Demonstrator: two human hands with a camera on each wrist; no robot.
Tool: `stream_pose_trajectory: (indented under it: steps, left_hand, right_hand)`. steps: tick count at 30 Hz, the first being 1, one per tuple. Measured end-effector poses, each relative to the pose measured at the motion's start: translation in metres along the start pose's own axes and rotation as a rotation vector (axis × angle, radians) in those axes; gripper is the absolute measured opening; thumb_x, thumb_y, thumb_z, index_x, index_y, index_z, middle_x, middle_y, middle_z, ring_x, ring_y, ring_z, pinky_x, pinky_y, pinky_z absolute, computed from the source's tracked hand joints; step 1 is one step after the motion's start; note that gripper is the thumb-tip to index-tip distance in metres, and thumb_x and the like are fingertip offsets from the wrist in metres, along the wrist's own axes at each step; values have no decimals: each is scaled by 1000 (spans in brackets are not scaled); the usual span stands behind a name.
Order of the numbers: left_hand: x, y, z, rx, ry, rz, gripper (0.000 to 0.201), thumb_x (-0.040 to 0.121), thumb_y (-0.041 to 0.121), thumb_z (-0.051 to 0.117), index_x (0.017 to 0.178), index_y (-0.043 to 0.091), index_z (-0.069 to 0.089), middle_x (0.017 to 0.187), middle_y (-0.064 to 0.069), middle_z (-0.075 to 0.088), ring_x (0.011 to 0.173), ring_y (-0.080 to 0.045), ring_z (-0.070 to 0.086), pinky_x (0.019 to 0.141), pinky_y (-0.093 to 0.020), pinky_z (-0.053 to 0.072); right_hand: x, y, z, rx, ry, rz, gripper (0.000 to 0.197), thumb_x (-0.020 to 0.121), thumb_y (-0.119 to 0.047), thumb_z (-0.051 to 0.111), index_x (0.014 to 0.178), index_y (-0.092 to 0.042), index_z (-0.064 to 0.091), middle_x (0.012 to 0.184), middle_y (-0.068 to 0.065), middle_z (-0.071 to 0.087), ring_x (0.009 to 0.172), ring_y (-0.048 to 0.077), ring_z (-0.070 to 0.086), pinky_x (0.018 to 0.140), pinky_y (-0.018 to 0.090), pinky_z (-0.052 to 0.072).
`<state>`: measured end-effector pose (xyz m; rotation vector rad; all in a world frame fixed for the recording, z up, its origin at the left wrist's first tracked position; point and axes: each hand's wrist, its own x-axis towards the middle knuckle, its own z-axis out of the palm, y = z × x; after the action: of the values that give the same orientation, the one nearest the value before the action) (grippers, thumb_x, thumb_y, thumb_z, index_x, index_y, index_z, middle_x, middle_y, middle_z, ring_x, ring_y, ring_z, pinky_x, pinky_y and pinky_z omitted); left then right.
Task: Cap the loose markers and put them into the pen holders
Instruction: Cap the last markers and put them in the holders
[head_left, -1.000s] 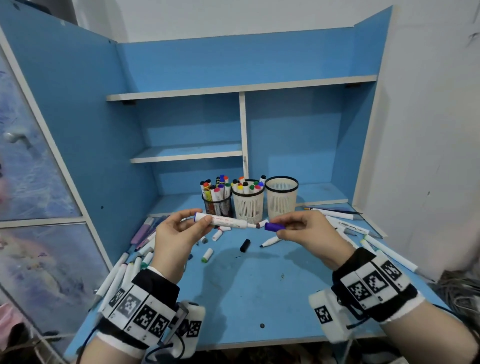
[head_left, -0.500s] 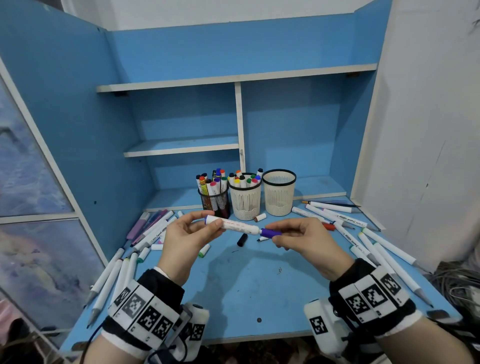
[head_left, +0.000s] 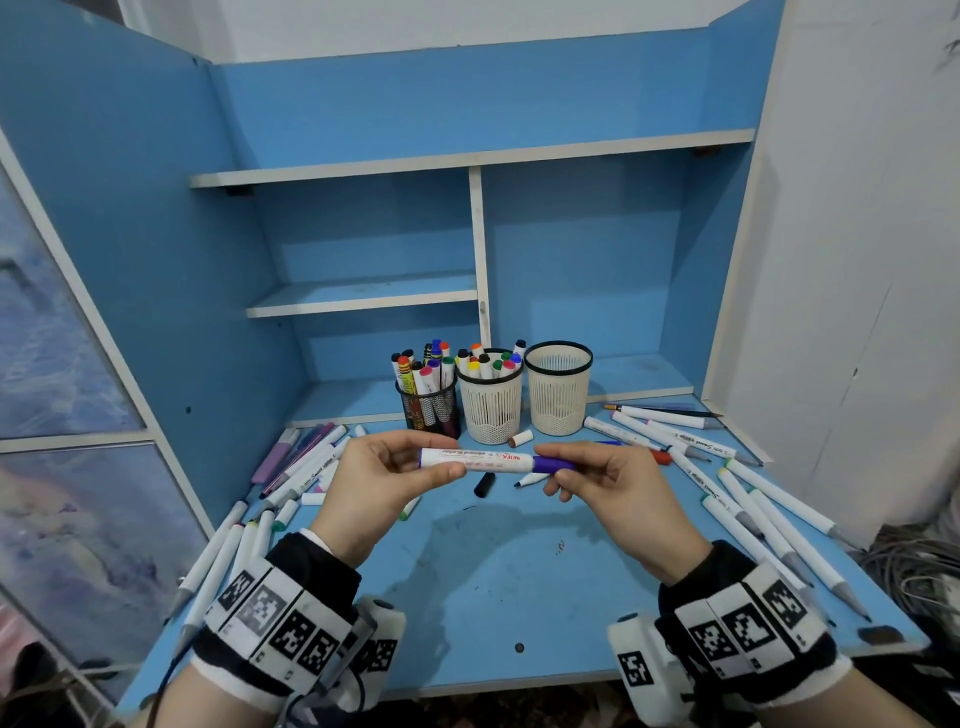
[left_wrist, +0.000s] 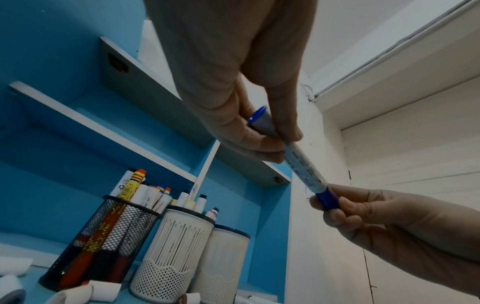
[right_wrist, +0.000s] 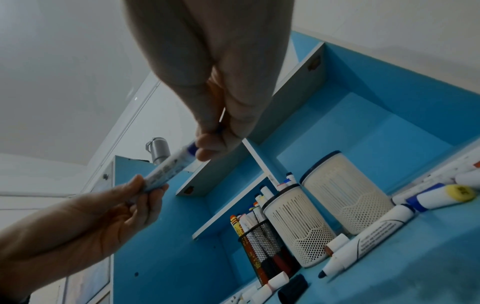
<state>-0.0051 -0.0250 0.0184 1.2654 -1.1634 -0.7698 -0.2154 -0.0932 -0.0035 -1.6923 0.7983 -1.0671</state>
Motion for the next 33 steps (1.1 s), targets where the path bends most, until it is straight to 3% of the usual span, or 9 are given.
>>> stream_pose_trajectory:
  steps: [2, 4, 10, 13, 17, 22, 24, 28, 33]
  left_hand:
    - [0, 1, 1, 41, -32, -13, 21, 62, 7, 80, 83, 10, 74, 78, -8, 75, 76, -25, 67, 66, -23, 53]
    - [0, 2, 1, 61, -57, -9, 28, 56, 15, 80, 84, 10, 74, 81, -9, 75, 82, -28, 70, 76, -27, 57]
    - [2, 4, 11, 90, -124, -26, 19, 69, -1, 76, 86, 6, 73, 73, -9, 74, 69, -15, 72, 61, -13, 50]
    - [4, 1, 15, 29, -104, -36, 19, 70, -4, 74, 86, 6, 72, 73, -9, 74, 67, -14, 71, 62, -14, 51]
    - [9, -1, 23, -142, 0, -25, 22, 69, -6, 73, 89, 4, 70, 76, -7, 74, 67, -12, 69, 63, -14, 52]
    - [16, 5, 31, -151, 38, 16, 29, 70, -7, 73, 96, 5, 67, 72, -8, 73, 64, -12, 69, 58, -13, 49]
    - [22, 12, 29, -132, 68, 46, 31, 71, -8, 72, 98, 6, 66, 69, -9, 73, 63, -12, 69, 56, -14, 50]
    - [48, 26, 14, -85, 155, 137, 31, 77, -5, 70, 102, 13, 68, 83, -10, 74, 72, -15, 71, 68, -20, 57]
    - [88, 37, 3, 154, 237, 251, 34, 77, -1, 73, 106, 18, 69, 80, 1, 69, 63, 4, 64, 64, -9, 50]
  right_hand:
    - [-2, 0, -1, -9, 34, -38, 41, 85, 13, 55, 94, -24, 70, 70, -2, 68, 60, 2, 55, 69, 12, 47]
    - [-2, 1, -4, -8, 53, -71, 46, 84, 16, 55, 90, -27, 71, 69, -3, 68, 60, 3, 56, 69, 12, 46]
    - [-3, 4, -9, -87, 100, -167, 58, 81, 21, 52, 85, -34, 71, 88, -8, 68, 66, 10, 60, 69, 14, 48]
    - [-2, 3, -12, -99, 106, -190, 58, 80, 21, 52, 86, -34, 70, 84, -13, 68, 64, 8, 59, 68, 14, 48]
    - [-4, 5, -15, -16, 63, -109, 49, 81, 18, 56, 90, -28, 71, 71, -3, 71, 61, 6, 60, 68, 13, 48]
    - [-7, 11, -19, -72, 46, -70, 47, 78, 11, 66, 89, -34, 71, 90, -18, 72, 88, 2, 65, 77, 17, 51]
    - [-7, 9, -28, -127, 64, -77, 46, 78, 11, 66, 88, -34, 71, 91, -19, 71, 88, 2, 64, 74, 20, 51]
    - [1, 2, -56, -234, 85, -35, 39, 79, 8, 65, 85, -30, 73, 87, -7, 73, 82, 6, 63, 77, 33, 51]
    - [14, -4, -96, -548, -84, 29, 30, 78, -3, 70, 83, -33, 70, 87, -6, 71, 79, 9, 62, 71, 14, 45]
